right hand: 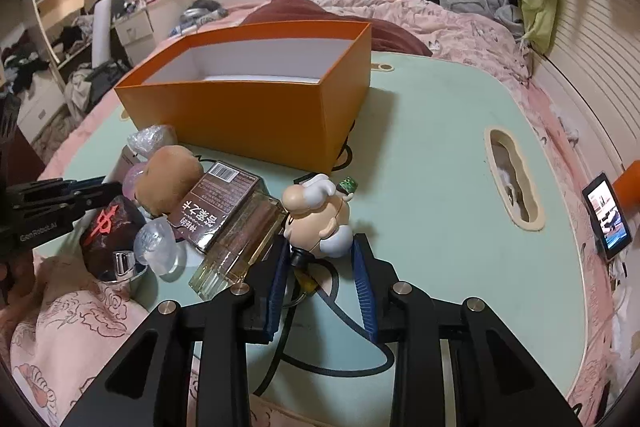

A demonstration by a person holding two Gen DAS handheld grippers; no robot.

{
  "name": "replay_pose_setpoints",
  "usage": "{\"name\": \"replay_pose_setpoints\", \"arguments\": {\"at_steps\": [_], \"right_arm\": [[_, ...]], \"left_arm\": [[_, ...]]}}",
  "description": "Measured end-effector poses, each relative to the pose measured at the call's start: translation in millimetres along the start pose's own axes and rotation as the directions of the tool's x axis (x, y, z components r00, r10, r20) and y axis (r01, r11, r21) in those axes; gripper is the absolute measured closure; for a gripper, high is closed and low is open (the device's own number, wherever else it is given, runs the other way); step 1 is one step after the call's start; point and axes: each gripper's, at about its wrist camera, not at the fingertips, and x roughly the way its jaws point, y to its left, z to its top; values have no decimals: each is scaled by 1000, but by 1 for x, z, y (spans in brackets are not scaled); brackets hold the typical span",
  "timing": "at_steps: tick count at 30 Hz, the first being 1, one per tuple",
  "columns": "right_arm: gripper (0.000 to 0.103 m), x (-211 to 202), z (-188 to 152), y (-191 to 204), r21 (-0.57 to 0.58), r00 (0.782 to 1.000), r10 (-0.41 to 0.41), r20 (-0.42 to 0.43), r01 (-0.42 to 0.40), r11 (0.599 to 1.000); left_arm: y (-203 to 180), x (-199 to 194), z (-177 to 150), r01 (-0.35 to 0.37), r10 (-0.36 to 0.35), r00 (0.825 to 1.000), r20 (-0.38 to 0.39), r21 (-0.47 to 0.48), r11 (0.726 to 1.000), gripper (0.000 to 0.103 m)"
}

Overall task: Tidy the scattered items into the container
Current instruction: 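Lift the tube into the box and open the left tool while the right tool carries the figure over, then lower the keychain figure into the box and open the right tool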

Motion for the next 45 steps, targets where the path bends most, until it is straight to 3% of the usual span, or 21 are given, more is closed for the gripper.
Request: {"name": "replay_pose_setpoints", "arguments": {"at_steps": [5,11,19,23,28,36,39,45], "right_arm": [[73,-10,-4,4,-10,998,6,57,-5,1000],[73,-29,25,-1,-17,989,41,144,-39,999],[73,-58,112,13,-7,925,128,356,-135,991],[73,-16,139,21,33,948,136,287,-152,988],[73,39,126,25,76,984,93,151,-106,992],[73,53,112,28,-12,983,-12,181,14,1000],[73,59,109,32,-56,979,-54,194,66,996],[73,62,109,27,-67,978,-57,202,72,995]], "left_arm": [[0,-27,14,12,-13,997,76,15,1000,85],[-1,-54,71,30,-39,988,152,64,998,85],[-13,-54,137,0,-19,966,258,71,997,85],[-11,-16,138,17,-27,975,221,47,999,85],[-5,27,119,58,-59,991,123,10,998,85],[-9,43,97,19,-21,995,96,22,1000,86],[-8,41,92,35,-35,995,97,8,999,86],[-7,39,91,49,-48,995,91,-2,999,86]]}}
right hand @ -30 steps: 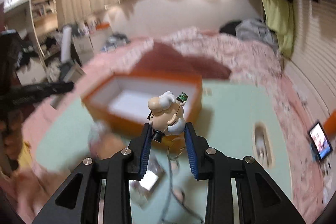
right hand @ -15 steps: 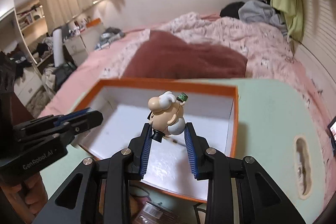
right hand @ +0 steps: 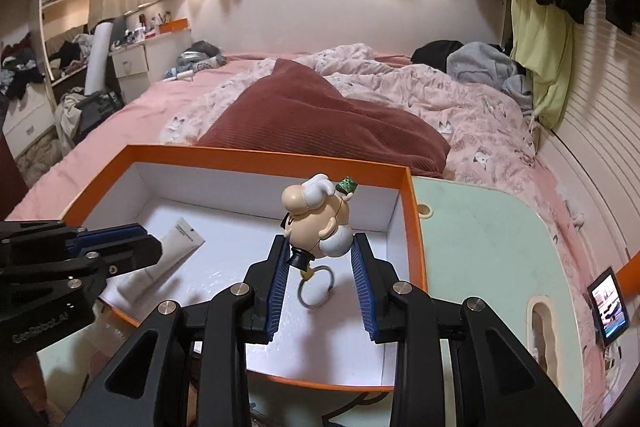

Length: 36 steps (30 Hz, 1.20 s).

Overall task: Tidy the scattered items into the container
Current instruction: 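Lower the keychain figure into the box and open the right tool, then grasp the pink heart with the left tool while the right tool grasps the glass perfume bottle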

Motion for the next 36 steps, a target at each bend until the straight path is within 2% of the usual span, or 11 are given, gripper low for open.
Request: {"name": "replay_pose_setpoints", "arguments": {"at_steps": [5,10,12,14,17,19,21,23,25,29,36], "right_arm": [[73,2,2,1,-13,1000,0,2,0,1000],[67,-2,2,-1,-9,999,29,26,-29,1000],[53,-15,1,-2,6,996,18,83,-19,1000],[32,-40,3,-3,21,981,-35,192,32,999],[17,-86,5,-11,67,941,-34,337,12,998],[7,-105,4,-18,83,941,14,338,-45,995],[7,-116,-1,-24,102,957,63,283,-95,990],[7,-120,-14,-28,123,977,104,186,-129,984],[20,-118,-30,-29,136,986,137,90,-149,979],[65,-92,-69,-20,132,978,165,-130,-148,980],[69,-78,-87,-4,102,973,144,-180,-127,987]], "left_arm": [[-1,-1,-3,-18,18,1000,23,15,1000,86],[-3,-16,-6,14,-16,994,105,16,1000,54],[-8,-33,-7,15,-24,984,174,53,998,29],[-13,-55,-10,-19,-5,965,261,88,996,24],[-15,-92,-19,-65,18,916,400,104,992,20],[-12,-106,-21,-67,35,933,358,76,995,20],[-4,-108,-23,12,-21,974,227,40,999,20],[5,-103,-32,82,-80,988,132,-3,997,20],[11,-102,-48,105,-101,985,137,-28,994,21],[11,-82,-68,120,-118,992,41,-44,992,57],[-6,-58,-84,107,-107,993,-50,-4,994,64]]}}
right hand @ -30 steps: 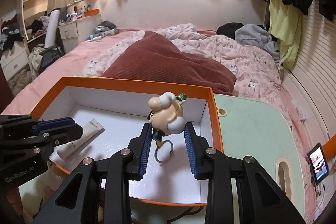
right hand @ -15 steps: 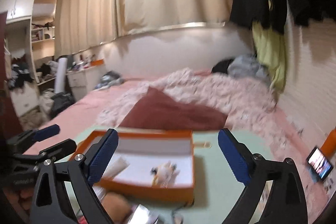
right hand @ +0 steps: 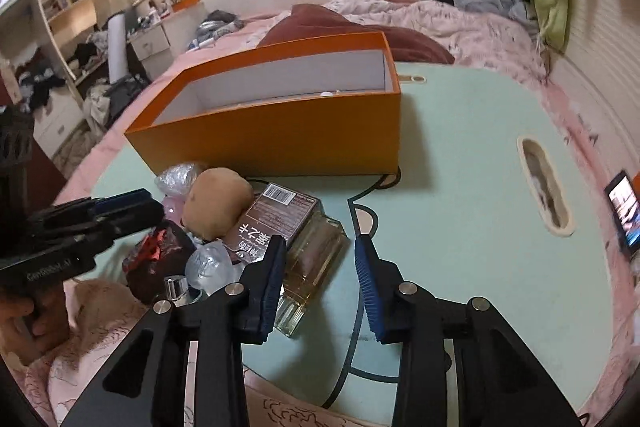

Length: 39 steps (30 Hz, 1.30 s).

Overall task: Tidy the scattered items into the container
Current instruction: 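Grasp the pink heart with the left tool while the right tool grasps the glass perfume bottle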

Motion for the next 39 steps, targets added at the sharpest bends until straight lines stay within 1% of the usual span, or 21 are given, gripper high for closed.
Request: {"name": "replay_pose_setpoints", "arguments": {"at_steps": [4,6,7,9,11,13,16,17,19,21,22,24,26,27,28,30,31,33,35,38,39], "right_arm": [[69,1,-5,13,-56,998,-58,12,59,997],[69,1,-2,14,-71,997,-80,14,81,994],[69,2,-1,14,-74,995,-98,15,98,992],[69,10,-4,13,-71,987,-158,-15,156,985],[69,15,-6,9,-57,985,-168,-36,165,985],[69,15,-6,9,-64,982,-184,-39,182,981],[71,15,-7,11,-77,988,-153,-33,150,986],[71,15,-7,9,-69,989,-145,-34,143,987],[71,15,-7,7,-62,990,-136,-37,134,989],[71,14,-7,8,-67,989,-142,-35,139,988],[71,14,-8,9,-68,989,-142,-35,139,988],[71,14,-8,10,-65,990,-138,-36,136,989],[71,14,-8,10,-67,990,-140,-36,137,988],[71,13,-8,10,-66,990,-139,-36,136,988],[71,14,-8,10,-64,990,-137,-36,135,989],[71,14,-8,10,-65,990,-137,-37,135,989],[71,14,-7,11,-66,990,-138,-37,135,989],[70,14,-7,10,-65,990,-138,-37,135,989],[70,14,-8,10,-65,990,-137,-37,134,989],[71,14,-7,11,-67,990,-136,-35,134,989],[72,15,-7,11,-69,990,-135,-35,132,989]], "left_arm": [[7,0,-1,33,-33,999,-2,-38,999,64],[10,-2,-3,25,-24,1000,7,-56,998,64],[12,-4,-2,10,-9,1000,13,-67,998,64],[16,-3,0,-10,12,1000,18,-83,996,64],[19,-1,1,-5,6,1000,17,-95,995,64],[16,-1,1,-39,41,999,24,-84,996,64],[6,-4,2,-139,140,989,40,-30,990,64],[5,-4,2,-138,139,989,40,-28,990,64],[15,-3,3,-68,71,997,37,-71,995,64],[27,-2,1,-13,18,999,42,-124,992,64],[33,-1,0,-10,16,999,39,-151,988,64],[42,-1,-1,-25,35,998,44,-198,980,64],[46,1,-1,-22,31,999,37,-218,976,64],[46,4,-2,-34,41,999,24,-216,976,64],[41,7,-2,-57,59,998,6,-190,980,64],[25,10,-1,-127,126,992,-13,-92,988,64],[15,12,-2,-146,146,989,-20,-43,988,64],[4,16,-4,-147,147,989,-19,9,989,65],[3,16,-4,-147,147,989,-16,9,989,67],[11,13,-4,-109,109,994,-7,-33,993,69],[12,12,-4,-108,108,994,-5,-39,993,71]]}}
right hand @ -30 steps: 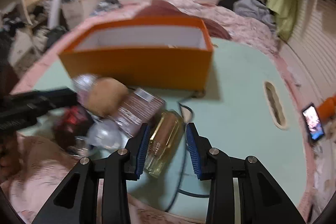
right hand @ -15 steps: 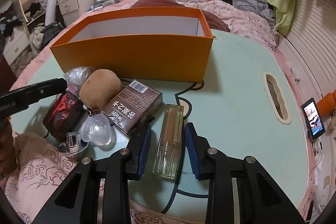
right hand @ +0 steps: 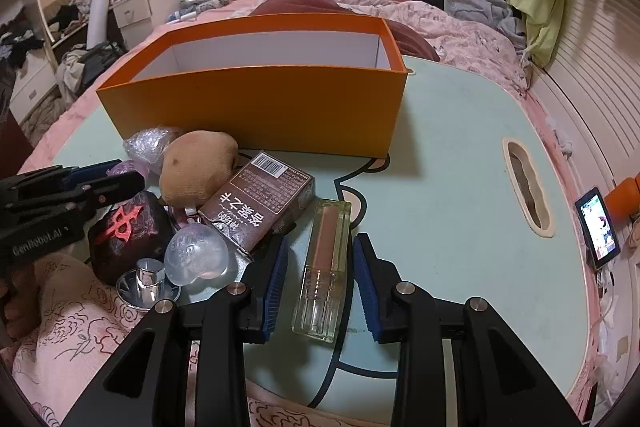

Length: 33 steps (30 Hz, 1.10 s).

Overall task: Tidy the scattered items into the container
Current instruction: 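Grasp the pink heart with the left tool while the right tool grasps the glass perfume bottle, then lift the pink heart over the box with the left tool while the right tool lifts the perfume bottle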

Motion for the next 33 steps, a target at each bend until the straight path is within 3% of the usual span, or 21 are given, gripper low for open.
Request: {"name": "replay_pose_setpoints", "arguments": {"at_steps": [2,4,7,10,16,18,22,25,33], "right_arm": [[85,0,1,1,-3,1000,7,6,-7,1000],[86,-1,1,1,1,1000,11,8,-11,1000],[86,-1,1,0,10,1000,15,12,-15,1000],[87,-4,1,-3,22,999,27,27,-27,999],[86,-5,0,-5,24,999,33,17,-34,999],[86,-5,0,-5,23,999,34,17,-34,999],[86,-5,0,-5,22,999,35,17,-35,999],[86,-4,0,-5,26,999,37,16,-37,999],[86,-10,3,-6,38,998,40,51,-42,998]], "left_arm": [[2,-3,-1,4,-4,1000,14,-11,1000,73],[2,-7,-1,6,-5,999,35,-19,1000,77],[3,-15,-2,10,-8,997,74,-21,1000,84],[2,-15,-3,20,-20,997,72,-11,1000,84],[-6,-11,-2,39,-40,998,52,31,999,83],[-10,0,-2,26,-26,1000,-1,47,999,82],[-20,5,-3,-16,16,1000,0,98,995,83],[-15,5,-4,5,-6,1000,3,79,997,83],[-7,-18,-6,11,-15,995,95,44,999,83]]}}
